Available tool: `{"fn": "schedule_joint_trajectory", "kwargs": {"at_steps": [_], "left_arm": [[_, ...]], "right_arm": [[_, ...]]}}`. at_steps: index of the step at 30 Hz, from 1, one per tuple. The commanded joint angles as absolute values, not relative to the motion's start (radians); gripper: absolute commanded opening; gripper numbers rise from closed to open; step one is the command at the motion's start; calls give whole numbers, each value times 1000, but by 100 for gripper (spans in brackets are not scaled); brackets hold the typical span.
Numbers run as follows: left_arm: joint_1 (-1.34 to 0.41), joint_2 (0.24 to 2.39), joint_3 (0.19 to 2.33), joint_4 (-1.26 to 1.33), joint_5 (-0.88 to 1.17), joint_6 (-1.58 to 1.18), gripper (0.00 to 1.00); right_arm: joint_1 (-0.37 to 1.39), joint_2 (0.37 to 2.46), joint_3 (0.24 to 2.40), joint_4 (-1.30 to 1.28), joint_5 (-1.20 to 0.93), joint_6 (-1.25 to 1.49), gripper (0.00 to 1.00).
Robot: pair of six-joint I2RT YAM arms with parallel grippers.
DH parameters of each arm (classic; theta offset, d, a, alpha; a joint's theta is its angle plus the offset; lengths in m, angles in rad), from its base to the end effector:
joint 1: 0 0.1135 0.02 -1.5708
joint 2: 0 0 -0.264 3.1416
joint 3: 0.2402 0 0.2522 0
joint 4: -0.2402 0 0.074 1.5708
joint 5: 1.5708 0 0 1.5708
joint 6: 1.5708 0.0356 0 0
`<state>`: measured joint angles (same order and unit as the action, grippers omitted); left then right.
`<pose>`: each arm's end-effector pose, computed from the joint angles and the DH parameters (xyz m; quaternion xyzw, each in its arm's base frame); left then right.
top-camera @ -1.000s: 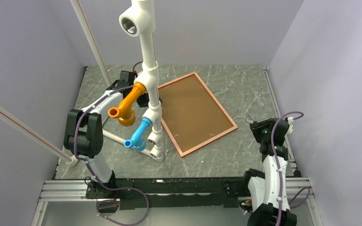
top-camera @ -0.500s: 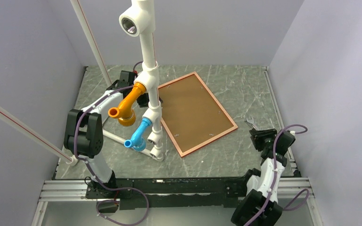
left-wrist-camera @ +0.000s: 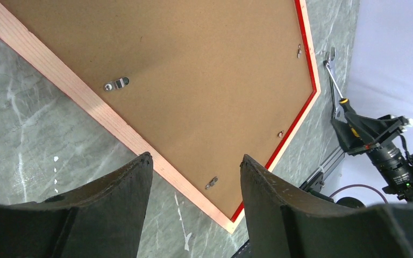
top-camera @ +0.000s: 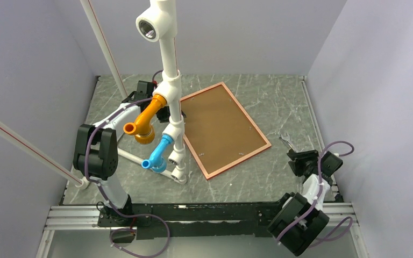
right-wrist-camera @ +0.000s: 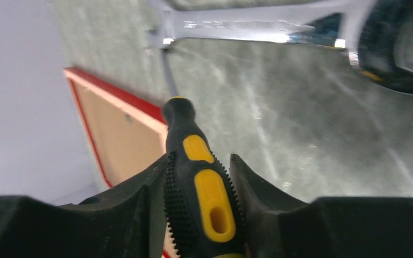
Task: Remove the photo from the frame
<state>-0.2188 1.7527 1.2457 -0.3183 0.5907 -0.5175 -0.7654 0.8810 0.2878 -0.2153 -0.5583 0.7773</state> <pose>0.3679 -0.1021 0.2306 -0.0277 0.8969 -0.3783 0.2275 0.1289 -0.0977 0.1546 0.5485 0.7112 0.2579 0.3561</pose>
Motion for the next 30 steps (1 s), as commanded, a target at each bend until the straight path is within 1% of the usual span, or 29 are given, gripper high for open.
{"fn": "schedule_joint_trajectory", "kwargs": {"at_steps": [1,5,8,9,13,16,20,22,27,30], "left_arm": [[-216,1739,1266,-284,622,-515,64],[-215,1730,1266,-293,607,-508,64],[-215,1732,1267,-291,616,-508,64],[-215,1730,1262,-288,617,-511,64],[-214,1731,1266,-285,620,-515,64],[-213,1731,1263,-277,634,-521,64],[-213,1727,1262,-280,624,-516,64],[-208,1735,1269,-283,631,-518,64],[-207,1728,1259,-277,617,-517,64],[-204,1743,1264,-273,632,-523,64]], "right_arm": [[-778,923,312,-297,-459,719,49],[-780,951,338,-339,-384,720,65],[-780,961,357,-355,-338,706,75],[-781,961,370,-365,-317,698,77],[-780,953,423,-410,-280,647,80],[-780,959,425,-405,-278,641,83],[-779,971,447,-445,-221,642,87],[-775,974,451,-441,-182,645,99],[-746,1003,489,-459,-57,648,100],[-708,1010,515,-461,55,647,100]]}}
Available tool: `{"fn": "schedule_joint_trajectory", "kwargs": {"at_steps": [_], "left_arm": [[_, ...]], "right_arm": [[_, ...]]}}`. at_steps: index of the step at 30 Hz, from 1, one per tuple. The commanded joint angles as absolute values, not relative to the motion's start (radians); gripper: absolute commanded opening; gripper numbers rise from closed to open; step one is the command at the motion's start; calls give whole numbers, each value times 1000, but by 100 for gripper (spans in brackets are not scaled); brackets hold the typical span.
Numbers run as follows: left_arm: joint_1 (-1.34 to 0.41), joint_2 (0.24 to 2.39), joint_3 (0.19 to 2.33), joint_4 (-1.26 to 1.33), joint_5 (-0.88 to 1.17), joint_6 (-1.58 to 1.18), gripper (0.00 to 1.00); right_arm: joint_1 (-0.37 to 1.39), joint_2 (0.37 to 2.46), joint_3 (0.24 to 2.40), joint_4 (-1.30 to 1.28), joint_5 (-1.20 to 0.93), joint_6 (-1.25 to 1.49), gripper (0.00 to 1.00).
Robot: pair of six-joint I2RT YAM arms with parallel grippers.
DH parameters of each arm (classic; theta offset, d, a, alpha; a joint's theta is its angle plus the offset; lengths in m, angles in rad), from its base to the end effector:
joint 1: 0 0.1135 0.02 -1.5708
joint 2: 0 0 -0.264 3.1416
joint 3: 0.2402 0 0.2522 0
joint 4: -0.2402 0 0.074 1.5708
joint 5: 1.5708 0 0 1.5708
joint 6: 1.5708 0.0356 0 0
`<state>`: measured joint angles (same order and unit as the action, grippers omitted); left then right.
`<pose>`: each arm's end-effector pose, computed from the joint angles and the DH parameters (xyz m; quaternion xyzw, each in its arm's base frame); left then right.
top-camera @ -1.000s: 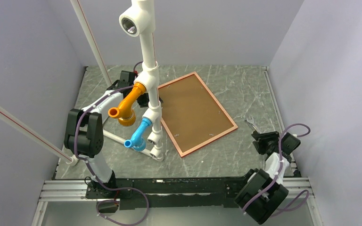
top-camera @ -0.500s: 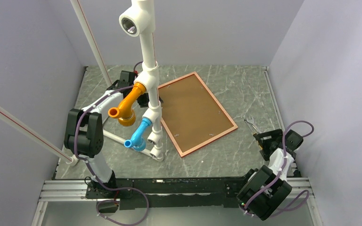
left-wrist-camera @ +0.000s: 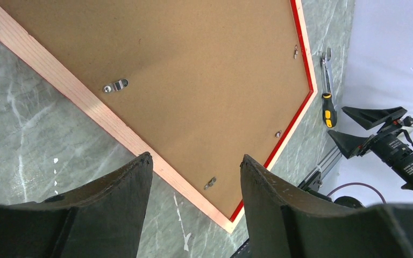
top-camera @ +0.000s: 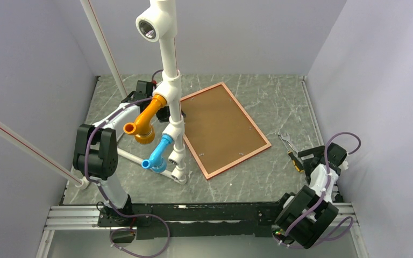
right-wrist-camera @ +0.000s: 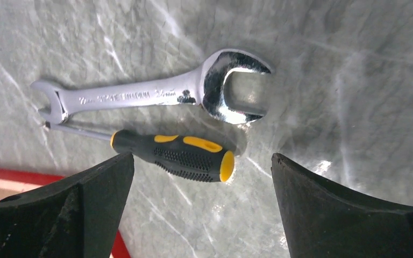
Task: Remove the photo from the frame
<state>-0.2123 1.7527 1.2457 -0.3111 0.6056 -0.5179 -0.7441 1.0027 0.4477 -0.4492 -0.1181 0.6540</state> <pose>0.3688 -0.1002 0.2313 -0.0268 0.8940 -0.3843 0.2287 0.1327 -0.1164 0.1657 0.6041 0.7443 0.0440 0.2813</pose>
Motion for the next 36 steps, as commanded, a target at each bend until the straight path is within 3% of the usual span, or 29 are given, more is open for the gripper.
{"fn": "schedule_joint_trajectory", "kwargs": {"at_steps": [1,6,14,22,31,36], "left_arm": [[-204,1743,1261,-270,634,-525,64],[-201,1752,1262,-265,633,-530,65],[-191,1751,1255,-245,657,-551,65],[-166,1745,1238,-226,670,-569,64],[-148,1768,1235,-227,673,-573,64],[-143,1770,1235,-226,665,-582,62]], "right_arm": [[-696,1008,521,-464,88,647,100],[-639,1008,553,-478,195,641,100],[-300,955,680,-521,524,645,100],[83,997,813,-516,620,553,100],[624,1179,844,-389,209,408,92],[885,1283,836,-288,231,462,80]]}}
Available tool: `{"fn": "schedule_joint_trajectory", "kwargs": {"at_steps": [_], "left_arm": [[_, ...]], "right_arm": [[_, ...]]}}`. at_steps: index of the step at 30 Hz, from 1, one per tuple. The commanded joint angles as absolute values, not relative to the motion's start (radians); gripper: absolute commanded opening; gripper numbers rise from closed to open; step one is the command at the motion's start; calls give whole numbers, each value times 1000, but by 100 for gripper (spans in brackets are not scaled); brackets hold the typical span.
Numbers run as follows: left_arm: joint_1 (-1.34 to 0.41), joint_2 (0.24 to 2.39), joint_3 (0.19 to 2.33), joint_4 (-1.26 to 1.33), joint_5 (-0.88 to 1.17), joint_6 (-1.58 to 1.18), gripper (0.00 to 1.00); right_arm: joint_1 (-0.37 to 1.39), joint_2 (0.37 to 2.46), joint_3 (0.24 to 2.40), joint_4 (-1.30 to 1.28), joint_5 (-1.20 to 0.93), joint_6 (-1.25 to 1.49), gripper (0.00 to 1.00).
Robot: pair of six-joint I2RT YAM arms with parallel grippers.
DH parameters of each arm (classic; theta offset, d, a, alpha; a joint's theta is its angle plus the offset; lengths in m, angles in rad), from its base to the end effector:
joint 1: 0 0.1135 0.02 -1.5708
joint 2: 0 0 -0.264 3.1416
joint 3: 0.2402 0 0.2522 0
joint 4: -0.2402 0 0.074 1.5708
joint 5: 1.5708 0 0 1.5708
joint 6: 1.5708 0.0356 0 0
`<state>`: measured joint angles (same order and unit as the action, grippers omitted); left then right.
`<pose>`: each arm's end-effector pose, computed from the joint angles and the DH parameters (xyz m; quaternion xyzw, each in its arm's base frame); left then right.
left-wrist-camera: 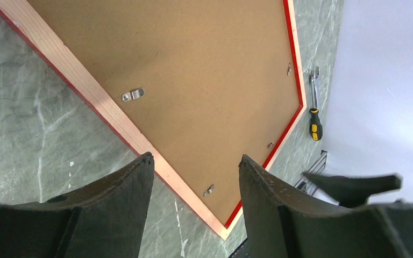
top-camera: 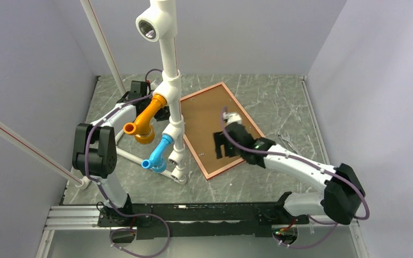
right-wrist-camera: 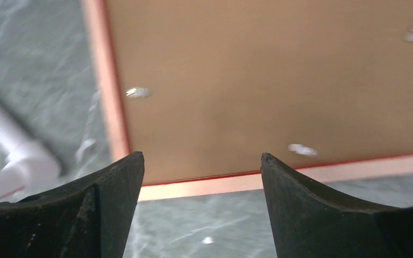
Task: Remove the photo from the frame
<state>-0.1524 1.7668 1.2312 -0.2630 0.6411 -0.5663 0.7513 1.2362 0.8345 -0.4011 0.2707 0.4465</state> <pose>0.3765 -0.0794 0.2256 -0.0645 0.8848 -0.3989 0.2319 0.1947 0.1688 0.2444 -0.0895 0.9157 0.1059 0.3771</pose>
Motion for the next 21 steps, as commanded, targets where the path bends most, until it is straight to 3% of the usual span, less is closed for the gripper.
{"fn": "schedule_joint_trajectory", "kwargs": {"at_steps": [1,5,12,21], "left_arm": [[-141,1769,1227,-218,679,-595,62],[-140,1758,1187,-179,683,-646,59],[-137,1784,1139,-154,664,-767,55],[-111,1773,1107,-145,642,-825,60]], "right_arm": [[909,1312,839,-274,232,478,78],[980,1410,850,-224,256,517,72],[1023,1501,841,-156,273,490,47],[1087,1583,883,-145,302,472,45]]}}
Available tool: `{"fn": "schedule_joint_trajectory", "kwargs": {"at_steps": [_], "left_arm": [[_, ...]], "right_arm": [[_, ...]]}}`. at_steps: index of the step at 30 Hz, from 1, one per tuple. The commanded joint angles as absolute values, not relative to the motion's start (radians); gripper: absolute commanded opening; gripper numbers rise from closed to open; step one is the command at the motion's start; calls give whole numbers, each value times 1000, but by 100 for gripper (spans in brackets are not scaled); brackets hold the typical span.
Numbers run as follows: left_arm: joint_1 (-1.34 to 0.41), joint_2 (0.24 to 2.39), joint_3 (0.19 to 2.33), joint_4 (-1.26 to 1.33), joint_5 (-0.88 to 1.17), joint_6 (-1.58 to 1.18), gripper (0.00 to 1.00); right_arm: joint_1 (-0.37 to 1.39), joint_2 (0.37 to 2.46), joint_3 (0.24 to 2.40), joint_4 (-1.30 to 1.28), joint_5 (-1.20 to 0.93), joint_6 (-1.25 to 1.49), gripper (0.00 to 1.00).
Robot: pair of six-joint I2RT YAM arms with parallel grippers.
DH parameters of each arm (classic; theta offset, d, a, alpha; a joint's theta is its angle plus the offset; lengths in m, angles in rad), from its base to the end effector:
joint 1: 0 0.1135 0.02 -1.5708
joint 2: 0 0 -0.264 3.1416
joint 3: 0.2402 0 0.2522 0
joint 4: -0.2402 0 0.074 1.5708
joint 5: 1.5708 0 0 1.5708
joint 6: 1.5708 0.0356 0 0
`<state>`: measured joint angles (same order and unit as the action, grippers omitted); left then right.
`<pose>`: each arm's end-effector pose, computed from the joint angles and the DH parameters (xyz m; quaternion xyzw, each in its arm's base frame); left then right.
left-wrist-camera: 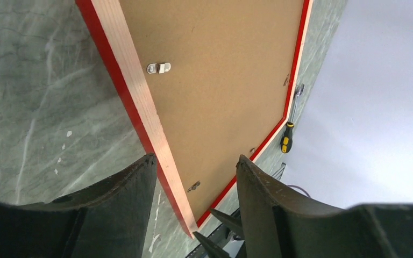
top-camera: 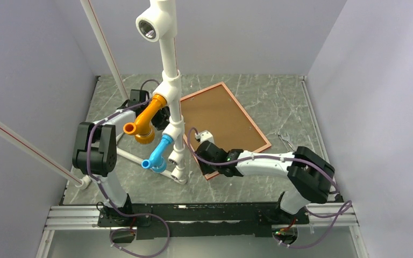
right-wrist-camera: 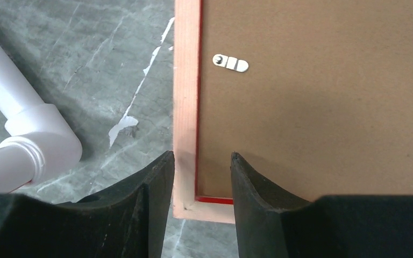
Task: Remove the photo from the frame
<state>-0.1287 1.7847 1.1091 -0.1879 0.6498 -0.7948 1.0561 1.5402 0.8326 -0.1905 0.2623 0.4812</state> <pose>0.3654 -0.0690 0.1873 -0.1862 0.8763 -0.4143 0.1604 0.1580 0.2606 0.1790 -0.2239 0.9097 0.1387 0.3210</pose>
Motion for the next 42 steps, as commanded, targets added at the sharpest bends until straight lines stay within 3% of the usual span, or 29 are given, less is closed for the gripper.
{"fn": "schedule_joint_trajectory", "kwargs": {"at_steps": [1,4,9,19,23,26,31,42], "left_arm": [[-106,1773,1100,-127,655,-831,61],[-98,1769,1060,-60,683,-857,63],[-97,1777,988,63,727,-941,63],[-97,1758,960,68,699,-952,64],[-96,1768,984,47,708,-934,65],[-96,1773,977,52,704,-936,65],[-97,1786,952,108,727,-976,66],[-138,1791,883,292,761,-1044,80]], "right_arm": [[1096,1600,892,-144,305,475,45],[1121,1646,924,-163,339,482,44],[1163,1697,954,-195,461,487,29],[1192,1731,940,-175,527,516,27],[1191,1708,894,-107,521,522,15],[1191,1691,881,-108,536,525,0],[1149,1610,800,-19,487,495,0],[1007,1415,756,44,218,485,0]]}}
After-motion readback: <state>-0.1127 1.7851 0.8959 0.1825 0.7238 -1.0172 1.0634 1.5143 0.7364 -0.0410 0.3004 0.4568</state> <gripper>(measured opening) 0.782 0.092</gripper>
